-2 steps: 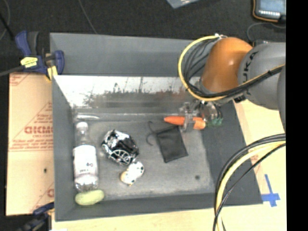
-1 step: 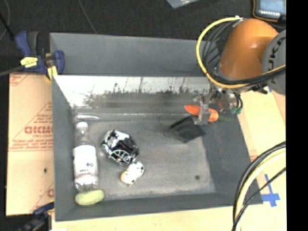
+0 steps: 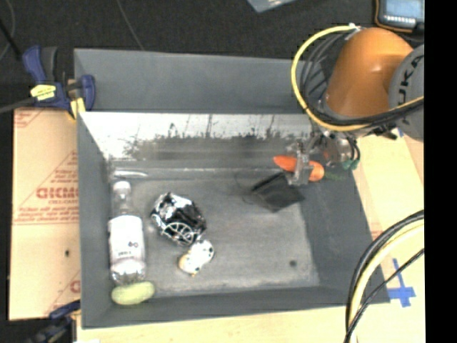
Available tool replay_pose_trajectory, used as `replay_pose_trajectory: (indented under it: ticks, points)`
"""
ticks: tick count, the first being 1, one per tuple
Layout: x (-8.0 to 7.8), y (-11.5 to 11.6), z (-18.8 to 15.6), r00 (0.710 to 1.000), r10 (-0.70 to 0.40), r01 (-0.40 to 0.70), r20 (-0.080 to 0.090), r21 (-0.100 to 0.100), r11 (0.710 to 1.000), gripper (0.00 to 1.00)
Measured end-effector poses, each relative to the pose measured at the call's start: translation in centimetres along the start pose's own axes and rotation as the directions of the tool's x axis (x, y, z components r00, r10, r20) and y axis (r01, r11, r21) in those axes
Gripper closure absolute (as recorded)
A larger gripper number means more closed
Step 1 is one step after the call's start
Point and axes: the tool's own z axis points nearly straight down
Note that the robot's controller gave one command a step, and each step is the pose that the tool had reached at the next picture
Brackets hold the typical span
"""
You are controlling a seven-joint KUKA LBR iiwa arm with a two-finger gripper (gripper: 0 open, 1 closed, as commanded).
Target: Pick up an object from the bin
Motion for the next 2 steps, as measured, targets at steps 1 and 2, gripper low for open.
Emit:
replay_pose_trajectory:
  ticks: [1, 2]
  points:
    - [0.16, -1.69, -13.21, 1.0, 0.017, -0.017, 0.012, 0.004, 1.0, 1.0]
    - [0.27, -1.64, -12.85, 1.0, 0.017, -0.017, 0.005, 0.002, 1.0, 1.0]
